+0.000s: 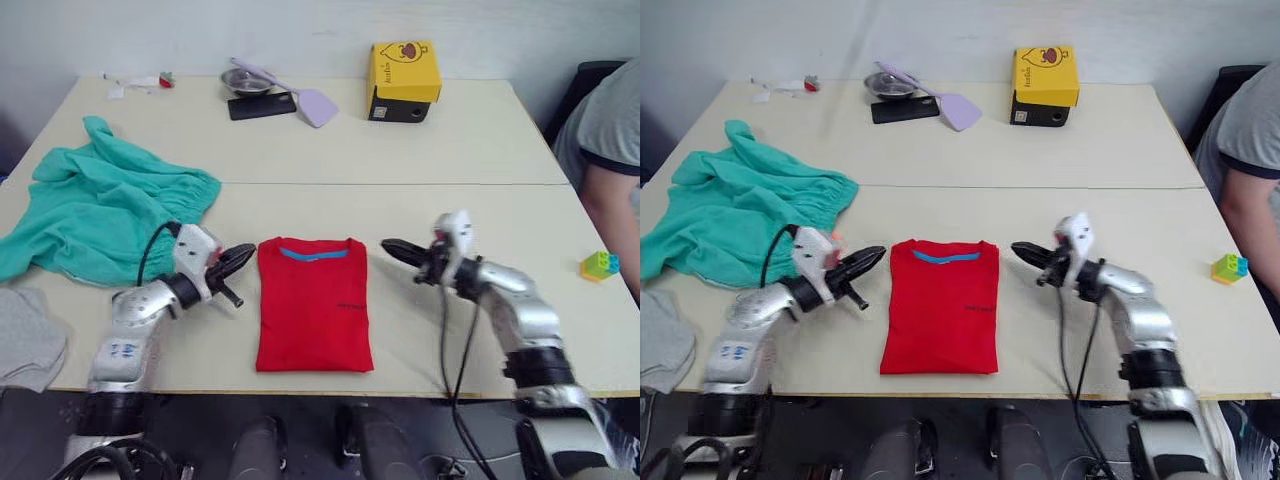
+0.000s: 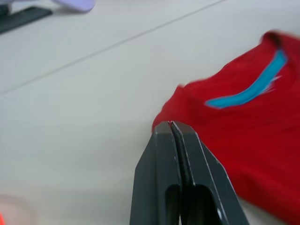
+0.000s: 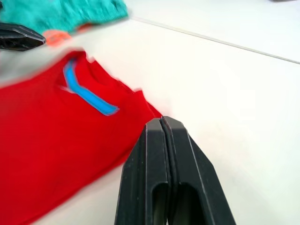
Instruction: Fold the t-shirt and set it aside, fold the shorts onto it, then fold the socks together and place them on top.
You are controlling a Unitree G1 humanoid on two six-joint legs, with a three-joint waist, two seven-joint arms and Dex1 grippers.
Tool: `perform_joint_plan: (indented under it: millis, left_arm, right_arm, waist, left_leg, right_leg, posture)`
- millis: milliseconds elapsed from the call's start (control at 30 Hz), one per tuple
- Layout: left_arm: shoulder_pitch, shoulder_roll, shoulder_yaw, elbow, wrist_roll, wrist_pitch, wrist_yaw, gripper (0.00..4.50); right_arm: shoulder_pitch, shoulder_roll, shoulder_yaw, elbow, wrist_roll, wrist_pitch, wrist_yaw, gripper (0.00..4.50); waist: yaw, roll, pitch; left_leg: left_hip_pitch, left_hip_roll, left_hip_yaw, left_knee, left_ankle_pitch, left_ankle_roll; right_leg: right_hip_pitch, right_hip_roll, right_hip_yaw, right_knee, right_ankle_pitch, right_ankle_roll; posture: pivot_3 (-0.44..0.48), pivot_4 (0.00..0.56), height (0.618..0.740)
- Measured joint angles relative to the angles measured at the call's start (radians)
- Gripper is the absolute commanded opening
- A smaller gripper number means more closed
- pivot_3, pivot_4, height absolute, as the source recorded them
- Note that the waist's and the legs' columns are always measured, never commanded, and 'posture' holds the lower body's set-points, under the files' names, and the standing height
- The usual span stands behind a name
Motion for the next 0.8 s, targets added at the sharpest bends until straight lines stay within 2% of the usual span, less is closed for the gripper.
perform_joint_plan:
  millis: [33, 133, 267, 333, 400, 467, 600, 700, 800]
  left_arm:
    - [0.029, 0.042, 0.023, -0.048, -0.039, 0.01, -0.049, 0.57]
    - [0.144, 0.119, 0.08, -0.119, -0.104, 0.021, -0.152, 1.48]
    - [0.262, 0.148, 0.139, -0.136, -0.144, -0.003, -0.259, 2.75]
    - [0.306, 0.148, 0.153, -0.159, -0.151, -0.046, -0.308, 3.41]
    - [0.345, 0.146, 0.152, -0.193, -0.157, -0.092, -0.359, 4.05]
    - [0.374, 0.145, 0.136, -0.215, -0.152, -0.142, -0.398, 4.47]
    - [0.372, 0.142, 0.115, -0.216, -0.131, -0.177, -0.399, 4.47]
    - [0.354, 0.129, 0.118, -0.224, -0.163, -0.153, -0.361, 4.47]
    - [0.366, 0.137, 0.124, -0.249, -0.214, -0.113, -0.359, 4.47]
  right_arm:
    - [0.04, -0.061, -0.023, -0.054, 0.05, 0.072, 0.037, 0.9]
    - [0.15, -0.224, -0.077, -0.166, 0.152, 0.26, 0.094, 1.91]
    - [0.179, -0.325, -0.106, -0.209, 0.252, 0.497, 0.084, 3.3]
    - [0.185, -0.34, -0.105, -0.231, 0.297, 0.614, 0.052, 4.03]
    - [0.209, -0.346, -0.091, -0.278, 0.309, 0.69, 0.021, 4.5]
    - [0.23, -0.34, -0.055, -0.324, 0.316, 0.745, -0.016, 4.5]
    - [0.2, -0.265, -0.042, -0.363, 0.349, 0.831, -0.109, 4.5]
    - [0.119, -0.127, -0.053, -0.371, 0.377, 0.931, -0.25, 4.5]
    - [0.075, -0.039, -0.05, -0.391, 0.383, 0.985, -0.344, 4.5]
  waist:
    - [-0.001, 0.001, 0.0]
    - [-0.005, 0.002, 0.0]
    - [-0.017, 0.0, 0.001]
    - [-0.015, 0.0, 0.001]
    - [-0.01, 0.0, 0.001]
    - [-0.005, 0.0, 0.001]
    - [-0.004, 0.0, 0.001]
    - [-0.012, -0.003, -0.001]
    - [-0.017, -0.003, -0.001]
  left_leg:
    - [0.001, 0.0, 0.0, -0.001, 0.0, 0.0]
    - [0.002, 0.0, 0.001, -0.003, -0.003, 0.004]
    - [0.003, 0.0, 0.001, -0.003, -0.003, 0.007]
    - [0.002, 0.0, 0.001, -0.003, -0.002, 0.007]
    - [0.002, 0.0, 0.001, -0.003, -0.002, 0.007]
    - [0.001, 0.0, 0.001, -0.004, -0.002, 0.007]
    - [0.0, 0.0, 0.001, -0.007, -0.001, 0.008]
    - [0.0, 0.0, 0.001, -0.01, 0.0, 0.008]
    - [0.001, -0.001, 0.001, -0.013, 0.0, 0.006]
  right_leg:
    - [0.001, 0.0, 0.0, -0.002, 0.0, 0.0]
    - [0.001, 0.0, 0.001, -0.004, -0.001, 0.0]
    - [0.0, 0.001, 0.002, -0.003, -0.001, 0.0]
    - [0.0, 0.001, 0.001, -0.003, -0.001, -0.001]
    - [0.0, 0.001, 0.001, -0.004, -0.001, -0.002]
    - [0.0, 0.001, 0.001, -0.005, -0.001, -0.002]
    - [0.0, 0.001, 0.002, -0.009, 0.0, 0.0]
    - [-0.001, 0.001, 0.002, -0.01, 0.0, 0.001]
    - [-0.001, 0.001, 0.002, -0.009, 0.0, 0.001]
  posture:
    - [0.0, 0.15, 0.74]
    - [0.0, 0.15, 0.74]
    - [0.0, 0.15, 0.74]
    - [0.0, 0.15, 0.74]
    - [0.0, 0.15, 0.74]
    - [0.0, 0.15, 0.74]
    - [0.0, 0.15, 0.74]
    - [0.0, 0.15, 0.74]
    - [0.0, 0.15, 0.74]
